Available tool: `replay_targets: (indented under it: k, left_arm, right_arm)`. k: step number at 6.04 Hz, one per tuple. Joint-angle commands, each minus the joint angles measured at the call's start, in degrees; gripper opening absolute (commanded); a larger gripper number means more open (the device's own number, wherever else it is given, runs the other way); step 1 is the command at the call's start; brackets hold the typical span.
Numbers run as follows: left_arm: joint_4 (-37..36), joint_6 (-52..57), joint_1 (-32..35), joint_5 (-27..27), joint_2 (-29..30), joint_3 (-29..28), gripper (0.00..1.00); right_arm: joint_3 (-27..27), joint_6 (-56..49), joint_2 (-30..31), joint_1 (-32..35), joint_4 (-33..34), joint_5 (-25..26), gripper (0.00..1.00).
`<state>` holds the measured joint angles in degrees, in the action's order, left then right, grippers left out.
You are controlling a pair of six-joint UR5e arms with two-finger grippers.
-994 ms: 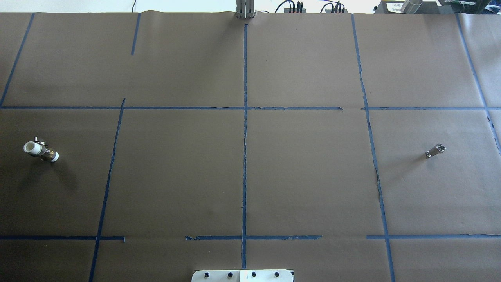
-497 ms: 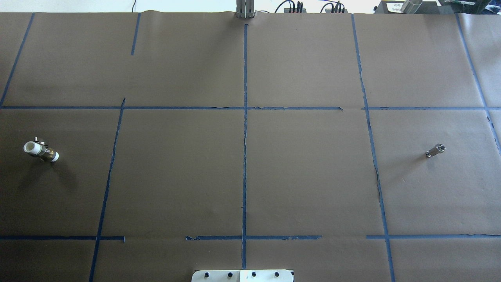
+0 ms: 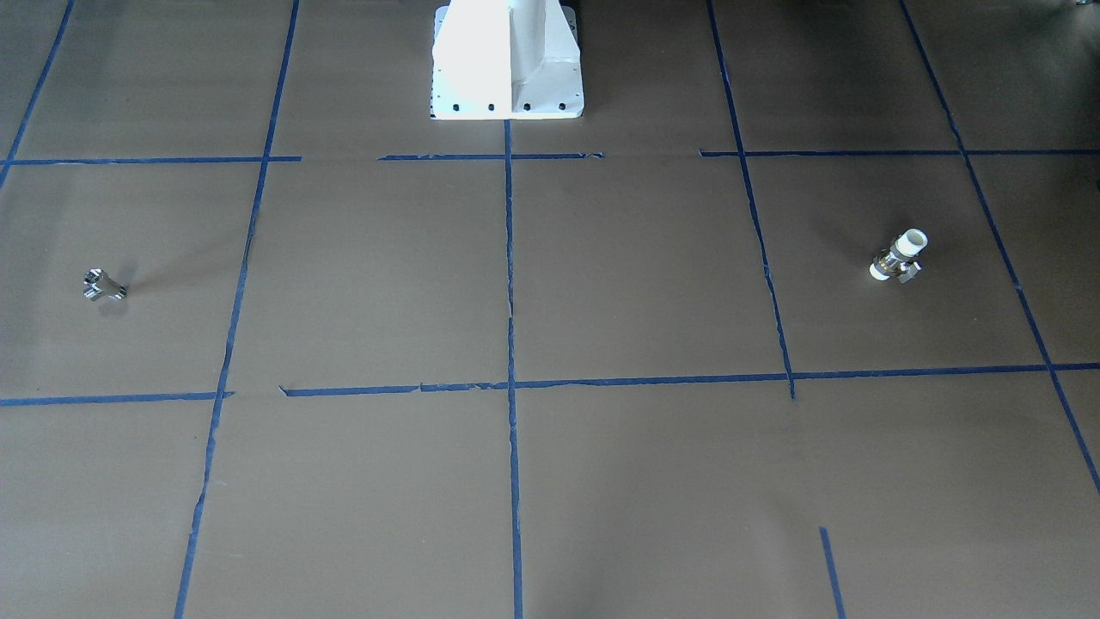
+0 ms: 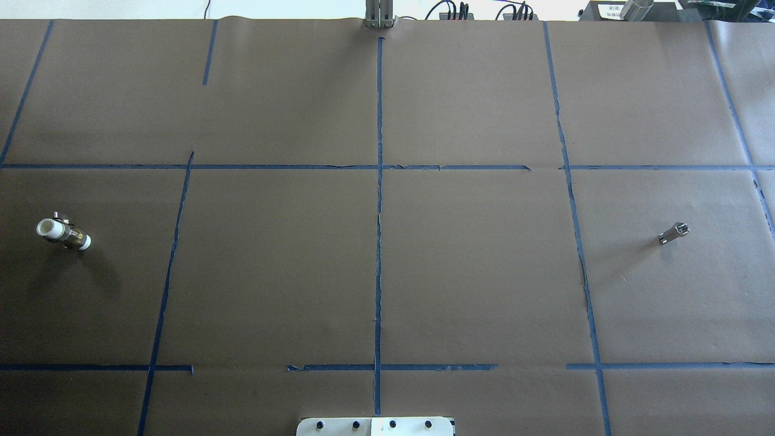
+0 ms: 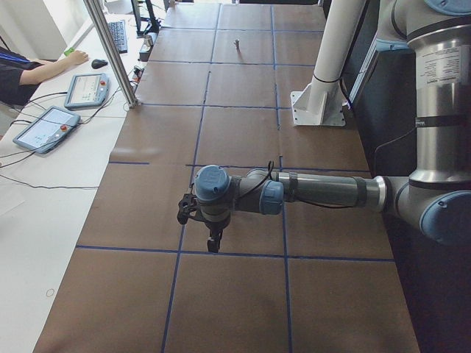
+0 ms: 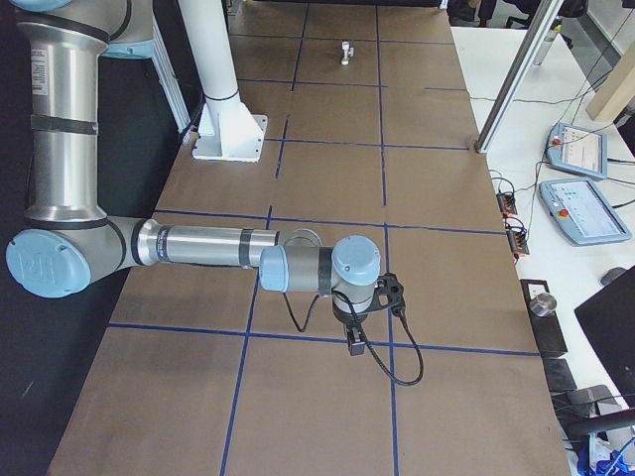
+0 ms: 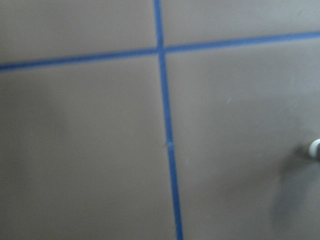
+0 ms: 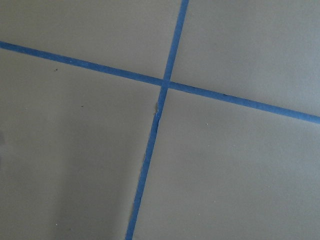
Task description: Assemble PPR valve and pipe with both arms
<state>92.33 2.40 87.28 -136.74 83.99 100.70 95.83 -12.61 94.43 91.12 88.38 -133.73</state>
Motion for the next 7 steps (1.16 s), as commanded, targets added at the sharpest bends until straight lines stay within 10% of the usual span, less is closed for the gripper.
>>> replay_targets:
  k: [1, 4, 7]
  left_arm:
    - [-0.8, -0.1, -0.8, -0.2, 7.1, -0.7, 1.0]
    - [0.2, -12.7, -9.7, -4.2, 7.1, 4.3, 1.0]
    - [14.7, -36.3, -23.1, 5.4, 0.3, 6.2, 1.0]
  right_arm:
    - [0.5, 3.2, -0.9, -0.2, 0.1, -0.3, 1.0]
    - [-1.2, 5.6, -1.1, -4.7, -7.0, 0.0, 1.0]
    - [-2.5, 5.8, -1.2, -5.5, -7.5, -0.1, 1.0]
